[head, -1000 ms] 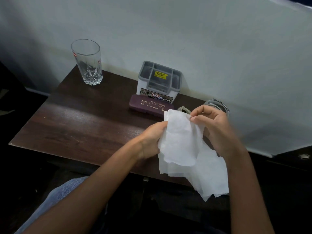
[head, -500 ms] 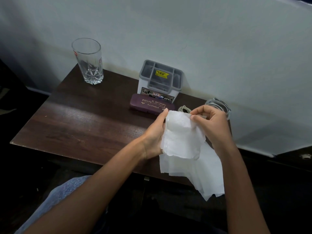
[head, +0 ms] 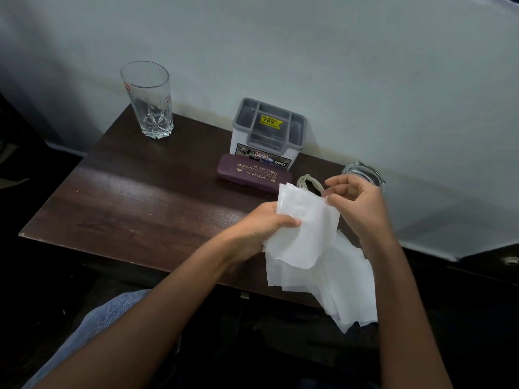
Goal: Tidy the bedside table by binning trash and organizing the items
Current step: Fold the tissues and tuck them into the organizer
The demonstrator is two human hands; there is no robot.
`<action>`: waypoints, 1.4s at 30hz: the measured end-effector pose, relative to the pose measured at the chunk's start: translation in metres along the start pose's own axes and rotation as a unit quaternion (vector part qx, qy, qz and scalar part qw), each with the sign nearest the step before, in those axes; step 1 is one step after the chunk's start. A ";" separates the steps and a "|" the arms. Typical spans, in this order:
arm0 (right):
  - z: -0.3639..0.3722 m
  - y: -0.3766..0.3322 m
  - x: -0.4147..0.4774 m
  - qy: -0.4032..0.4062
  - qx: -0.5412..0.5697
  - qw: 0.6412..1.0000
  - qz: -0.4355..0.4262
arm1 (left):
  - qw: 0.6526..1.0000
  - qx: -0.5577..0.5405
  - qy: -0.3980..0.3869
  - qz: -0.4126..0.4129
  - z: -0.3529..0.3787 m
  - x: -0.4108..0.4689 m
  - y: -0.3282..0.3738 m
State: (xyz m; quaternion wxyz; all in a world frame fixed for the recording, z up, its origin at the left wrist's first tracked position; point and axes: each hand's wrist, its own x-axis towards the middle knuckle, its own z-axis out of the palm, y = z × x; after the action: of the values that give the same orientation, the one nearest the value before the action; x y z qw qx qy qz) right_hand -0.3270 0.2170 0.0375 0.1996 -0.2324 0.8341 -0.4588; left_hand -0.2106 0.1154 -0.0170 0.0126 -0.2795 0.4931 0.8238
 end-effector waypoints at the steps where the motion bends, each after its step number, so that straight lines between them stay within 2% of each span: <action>1: -0.005 0.000 0.000 -0.025 -0.002 0.999 0.020 | 1.000 0.020 -0.013 0.003 -0.002 -0.001 0.001; 6: -0.016 0.006 -0.004 -0.252 0.000 0.962 0.104 | 0.989 0.081 -0.126 -0.005 -0.004 -0.008 0.003; 8: -0.013 0.005 -0.004 -0.278 -0.005 0.956 0.093 | 0.986 0.081 -0.143 -0.016 -0.003 -0.009 0.004; 10: -0.011 0.002 -0.003 -0.250 0.015 0.965 0.078 | 0.989 0.083 -0.119 -0.009 -0.003 -0.009 0.005; 14: -0.007 0.008 0.004 -0.119 0.094 0.985 0.084 | 1.000 0.013 -0.012 0.020 -0.008 -0.006 0.010; 18: 0.004 0.013 0.006 -0.028 0.178 0.978 0.107 | 0.997 0.000 0.059 0.043 -0.013 0.000 0.008; 21: 0.008 0.011 0.004 -0.015 0.205 0.973 0.101 | 0.994 -0.006 0.092 0.055 -0.013 -0.001 0.008; 27: 0.007 0.007 0.004 -0.047 0.241 0.964 0.100 | 0.987 -0.002 0.142 0.077 -0.014 -0.003 0.011; 33: 0.010 0.009 0.004 -0.037 0.262 0.959 0.102 | 0.984 0.018 0.136 0.115 -0.014 0.001 0.009; 39: 0.008 0.014 0.007 -0.020 0.265 0.960 0.084 | 0.986 -0.018 0.123 0.109 -0.018 0.002 0.013; 42: 0.009 0.015 0.007 -0.014 0.249 0.966 0.063 | 0.985 0.016 0.121 0.119 -0.017 0.002 0.012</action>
State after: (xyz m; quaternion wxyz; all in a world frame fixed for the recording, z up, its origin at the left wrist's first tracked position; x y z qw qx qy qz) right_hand -0.3307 0.2145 0.0193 0.2912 -0.1289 0.7038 -0.6351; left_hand -0.2078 0.0943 -0.0140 -0.1412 -0.3160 0.5338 0.7716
